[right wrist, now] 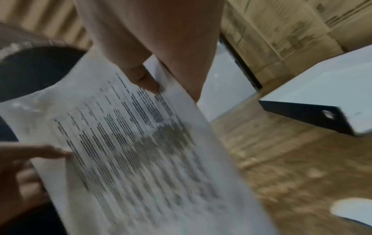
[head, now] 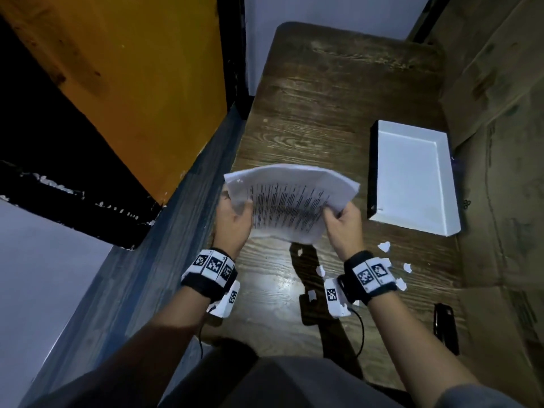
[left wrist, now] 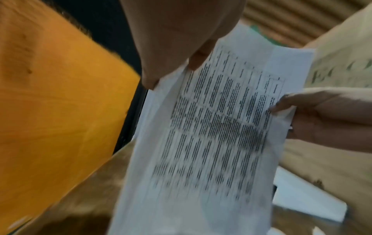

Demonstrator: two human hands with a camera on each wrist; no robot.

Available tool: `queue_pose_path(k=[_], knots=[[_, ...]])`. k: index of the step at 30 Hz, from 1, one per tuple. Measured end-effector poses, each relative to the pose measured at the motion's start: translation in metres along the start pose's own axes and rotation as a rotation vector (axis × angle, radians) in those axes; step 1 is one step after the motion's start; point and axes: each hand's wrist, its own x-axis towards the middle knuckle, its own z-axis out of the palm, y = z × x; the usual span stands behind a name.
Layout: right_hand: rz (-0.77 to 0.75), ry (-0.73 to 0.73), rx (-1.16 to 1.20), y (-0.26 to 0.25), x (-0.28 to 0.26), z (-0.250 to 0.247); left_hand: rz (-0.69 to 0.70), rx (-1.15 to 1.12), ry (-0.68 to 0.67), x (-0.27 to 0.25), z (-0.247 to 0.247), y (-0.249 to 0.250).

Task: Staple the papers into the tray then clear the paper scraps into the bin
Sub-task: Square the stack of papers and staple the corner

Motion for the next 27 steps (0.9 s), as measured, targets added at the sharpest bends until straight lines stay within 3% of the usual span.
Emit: queue_pose_path(k=[3,7,13,17,21,23,27], knots=[[0.069,-0.137,-0.008,0.018,-0.001,-0.002,-0.084,0.03,0.003,-0.005,0.002,-0.015],[-0.004,-0.105,0.104,0.013,0.009,-0.009,-0.004,-0.054,0.037,-0.003,0.003,0.0],[-0.019,-0.107,0.118,0.015,0.014,-0.004,-0.058,-0.01,0.088,0.001,0.011,-0.004],[-0.067,-0.063,0.169,-0.015,0.016,-0.003,0.075,-0.023,0.159,0.004,0.015,0.016],[-0.162,0.085,0.232,-0.034,0.0,-0.002,0.193,-0.102,0.273,-0.004,0.007,0.028],[-0.127,0.112,0.189,-0.021,-0.012,0.008,0.136,-0.078,0.257,-0.01,0.002,0.01],[0.104,0.07,0.093,0.03,-0.029,0.036,-0.078,0.04,0.087,-0.009,-0.01,-0.047]])
